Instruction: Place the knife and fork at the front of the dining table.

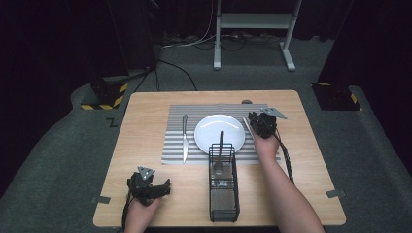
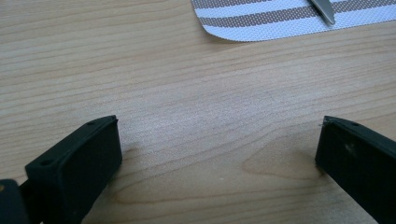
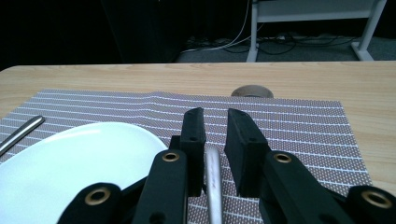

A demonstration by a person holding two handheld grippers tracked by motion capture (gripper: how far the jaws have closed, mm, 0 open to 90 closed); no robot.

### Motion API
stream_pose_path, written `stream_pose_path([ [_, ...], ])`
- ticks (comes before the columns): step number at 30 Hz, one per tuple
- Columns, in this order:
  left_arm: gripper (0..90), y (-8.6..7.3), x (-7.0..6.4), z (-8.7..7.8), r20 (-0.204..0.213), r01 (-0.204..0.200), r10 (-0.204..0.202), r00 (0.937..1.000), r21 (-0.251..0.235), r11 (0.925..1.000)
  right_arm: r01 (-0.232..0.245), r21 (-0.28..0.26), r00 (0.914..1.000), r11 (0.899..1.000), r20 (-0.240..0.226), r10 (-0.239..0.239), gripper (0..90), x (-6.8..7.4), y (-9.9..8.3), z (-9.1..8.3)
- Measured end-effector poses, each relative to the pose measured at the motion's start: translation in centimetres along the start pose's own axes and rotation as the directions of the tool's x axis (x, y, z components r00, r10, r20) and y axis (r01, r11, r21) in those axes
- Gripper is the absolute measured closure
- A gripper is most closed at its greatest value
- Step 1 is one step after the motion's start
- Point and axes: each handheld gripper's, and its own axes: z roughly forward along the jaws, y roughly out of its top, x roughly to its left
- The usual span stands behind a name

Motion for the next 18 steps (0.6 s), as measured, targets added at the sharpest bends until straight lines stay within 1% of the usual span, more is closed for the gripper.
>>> stream_pose_path([
  [5, 0.3, 0.0, 0.0, 0.0, 0.000, 0.000, 0.000, 1.0000, 0.000, 1.0000, 0.020, -0.008, 0.9998, 1.000, -0.004, -0.020, 75.7, 0.4, -0.1, -1.0],
  [7, 0.3, 0.0, 0.0, 0.0, 0.000, 0.000, 0.000, 1.0000, 0.000, 1.0000, 0.028, -0.005, 0.9996, 1.000, 0.001, -0.028, 75.2, 0.6, -0.4, -1.7],
  [8, 0.3, 0.0, 0.0, 0.0, 0.000, 0.000, 0.000, 1.0000, 0.000, 1.0000, 0.030, -0.006, 0.9995, 1.000, -0.004, -0.030, 75.1, 0.6, -0.5, -2.1],
  [10, 0.3, 0.0, 0.0, 0.0, 0.000, -0.001, 0.001, 1.0000, 0.000, 1.0000, 0.047, -0.003, 0.9989, 0.999, 0.007, -0.047, 75.3, 0.7, -0.8, -2.8],
  [12, 0.3, 0.0, 0.0, 0.0, 0.000, 0.000, 0.000, 1.0000, 0.000, 1.0000, 0.053, 0.002, 0.9985, 0.999, 0.013, -0.053, 76.3, 0.7, -1.3, -3.7],
  [16, 0.3, 0.0, 0.0, 0.0, 0.000, 0.000, 0.000, 1.0000, 0.001, 1.0000, 0.066, 0.036, 0.9967, 0.997, 0.044, -0.067, 81.1, 0.4, -2.6, -5.8],
  [18, 0.3, 0.0, 0.0, 0.0, 0.000, 0.000, 0.000, 1.0000, 0.001, 1.0000, 0.071, 0.062, 0.9952, 0.996, 0.064, -0.075, 82.8, 0.1, -3.5, -6.7],
])
